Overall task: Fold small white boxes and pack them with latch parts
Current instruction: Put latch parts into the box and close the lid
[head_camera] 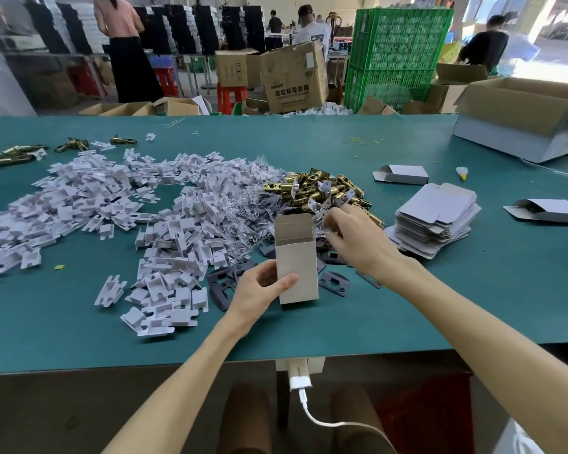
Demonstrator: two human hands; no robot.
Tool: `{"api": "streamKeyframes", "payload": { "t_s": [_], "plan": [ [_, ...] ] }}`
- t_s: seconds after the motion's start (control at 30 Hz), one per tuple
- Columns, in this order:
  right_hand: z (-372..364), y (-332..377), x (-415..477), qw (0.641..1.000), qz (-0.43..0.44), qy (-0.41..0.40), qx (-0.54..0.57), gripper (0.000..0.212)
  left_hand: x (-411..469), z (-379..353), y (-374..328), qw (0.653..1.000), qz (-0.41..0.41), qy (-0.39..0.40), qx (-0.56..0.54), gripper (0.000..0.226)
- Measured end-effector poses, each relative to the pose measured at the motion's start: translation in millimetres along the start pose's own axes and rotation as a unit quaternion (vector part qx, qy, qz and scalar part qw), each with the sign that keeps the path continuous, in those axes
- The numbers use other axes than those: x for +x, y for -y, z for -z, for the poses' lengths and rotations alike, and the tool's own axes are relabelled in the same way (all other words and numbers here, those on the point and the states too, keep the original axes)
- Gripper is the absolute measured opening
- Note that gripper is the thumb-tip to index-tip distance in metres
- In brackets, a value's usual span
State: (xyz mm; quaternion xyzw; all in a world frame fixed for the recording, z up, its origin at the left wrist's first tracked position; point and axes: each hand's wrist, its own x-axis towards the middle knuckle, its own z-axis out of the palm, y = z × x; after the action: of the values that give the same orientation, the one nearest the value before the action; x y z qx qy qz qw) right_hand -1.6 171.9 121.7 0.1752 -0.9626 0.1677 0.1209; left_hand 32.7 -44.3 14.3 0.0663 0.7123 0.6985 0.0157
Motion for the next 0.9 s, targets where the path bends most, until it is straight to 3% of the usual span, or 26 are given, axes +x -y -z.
{"api": "streamKeyframes", "payload": {
  "t_s": [0.2,0.47,0.7,0.9],
  "plan": [
    [-45,-31,-26,0.983,-0.119,0.137,0.017,0.022,2,-1,2,1.0,0.003,-0.011,0.012,0.036],
    [-61,-39,-28,0.985,-0.115,0.123,0.025,0.007,2,-1,2,1.0,-0.001,-0.019,0.015,0.042],
    [-62,-41,-24,0.979,-0.151,0.135,0.039,0.014,1,-2,1,1.0,-0.001,-0.017,0.01,0.046],
    [-57,-36,-24,0.966,-0.157,0.2,0.046,0.032,1,-2,1,1.0,-0.002,-0.014,0.009,0.044]
  ]
}}
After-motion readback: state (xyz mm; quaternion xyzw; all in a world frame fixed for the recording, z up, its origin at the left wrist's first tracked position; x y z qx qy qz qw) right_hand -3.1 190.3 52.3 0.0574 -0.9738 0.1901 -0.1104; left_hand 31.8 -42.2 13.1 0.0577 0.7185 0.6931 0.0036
